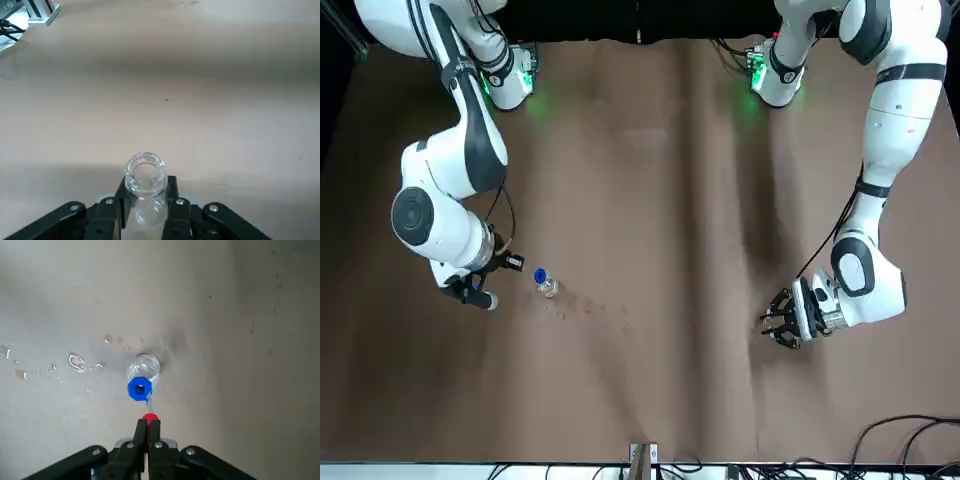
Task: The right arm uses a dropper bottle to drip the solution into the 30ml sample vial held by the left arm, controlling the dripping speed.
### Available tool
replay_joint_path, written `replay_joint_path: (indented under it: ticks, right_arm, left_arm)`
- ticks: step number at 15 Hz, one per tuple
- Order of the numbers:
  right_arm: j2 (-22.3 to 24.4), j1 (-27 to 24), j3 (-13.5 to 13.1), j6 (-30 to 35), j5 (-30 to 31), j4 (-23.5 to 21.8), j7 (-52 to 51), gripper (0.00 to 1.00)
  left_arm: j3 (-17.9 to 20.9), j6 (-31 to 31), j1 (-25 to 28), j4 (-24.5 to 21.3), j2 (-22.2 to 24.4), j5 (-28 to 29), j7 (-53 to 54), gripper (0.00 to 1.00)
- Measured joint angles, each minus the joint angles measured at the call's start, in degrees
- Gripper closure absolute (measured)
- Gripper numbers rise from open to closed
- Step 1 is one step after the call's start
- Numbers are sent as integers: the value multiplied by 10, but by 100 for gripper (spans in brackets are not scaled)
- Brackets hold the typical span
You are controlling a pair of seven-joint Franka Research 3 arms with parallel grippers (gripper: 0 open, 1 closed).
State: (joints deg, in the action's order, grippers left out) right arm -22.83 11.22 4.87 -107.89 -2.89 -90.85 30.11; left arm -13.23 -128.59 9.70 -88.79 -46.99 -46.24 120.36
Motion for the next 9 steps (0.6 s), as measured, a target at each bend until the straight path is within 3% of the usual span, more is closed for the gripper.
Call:
replay_joint_path:
  ticks: [9]
  right_arm:
    - [-3, 5, 2, -14, 0, 1, 0, 96]
  left_arm:
    - [0, 19, 14, 5, -16, -34, 34, 68]
